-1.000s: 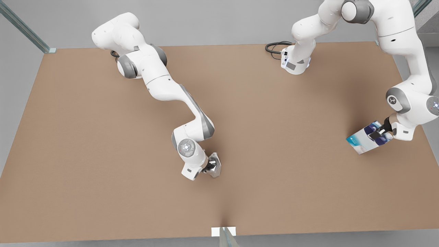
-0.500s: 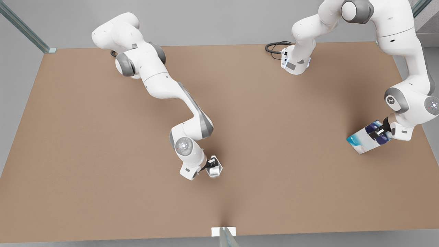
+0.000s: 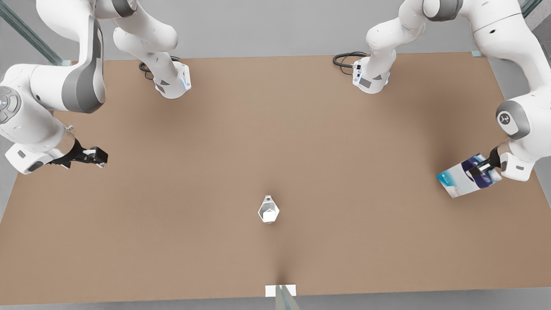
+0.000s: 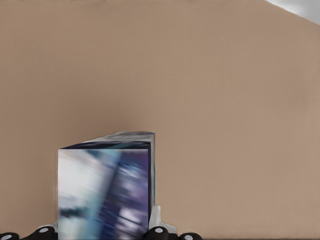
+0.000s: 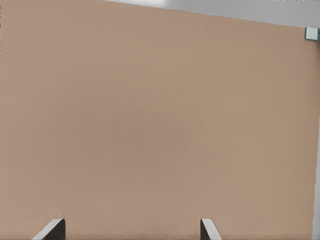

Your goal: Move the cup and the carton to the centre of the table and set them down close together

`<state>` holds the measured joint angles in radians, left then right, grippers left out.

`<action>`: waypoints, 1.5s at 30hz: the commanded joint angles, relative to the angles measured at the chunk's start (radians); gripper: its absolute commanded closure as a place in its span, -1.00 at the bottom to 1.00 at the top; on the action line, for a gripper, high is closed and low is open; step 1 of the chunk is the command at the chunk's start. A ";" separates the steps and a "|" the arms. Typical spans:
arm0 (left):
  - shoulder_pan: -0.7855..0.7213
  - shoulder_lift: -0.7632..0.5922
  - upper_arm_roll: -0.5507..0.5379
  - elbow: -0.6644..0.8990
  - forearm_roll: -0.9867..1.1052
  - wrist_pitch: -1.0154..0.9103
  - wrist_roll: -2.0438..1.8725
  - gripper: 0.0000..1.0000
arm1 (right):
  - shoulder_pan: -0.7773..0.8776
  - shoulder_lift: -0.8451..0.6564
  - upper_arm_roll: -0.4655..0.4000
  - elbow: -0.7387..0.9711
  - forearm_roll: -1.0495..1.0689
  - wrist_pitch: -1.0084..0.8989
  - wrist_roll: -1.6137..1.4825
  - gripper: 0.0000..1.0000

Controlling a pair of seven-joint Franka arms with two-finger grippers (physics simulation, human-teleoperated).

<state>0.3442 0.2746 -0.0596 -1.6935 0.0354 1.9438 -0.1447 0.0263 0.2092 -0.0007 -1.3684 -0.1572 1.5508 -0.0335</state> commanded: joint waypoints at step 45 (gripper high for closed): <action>-1.005 0.310 -0.109 0.291 0.038 0.075 -2.029 -0.22 | -0.008 0.010 -0.001 0.009 0.008 -0.008 -0.002 -1.00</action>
<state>-0.6625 0.5895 -0.1689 -1.4020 0.0464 2.0186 -2.1731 0.0195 0.2194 -0.0015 -1.3583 -0.1488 1.5446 -0.0353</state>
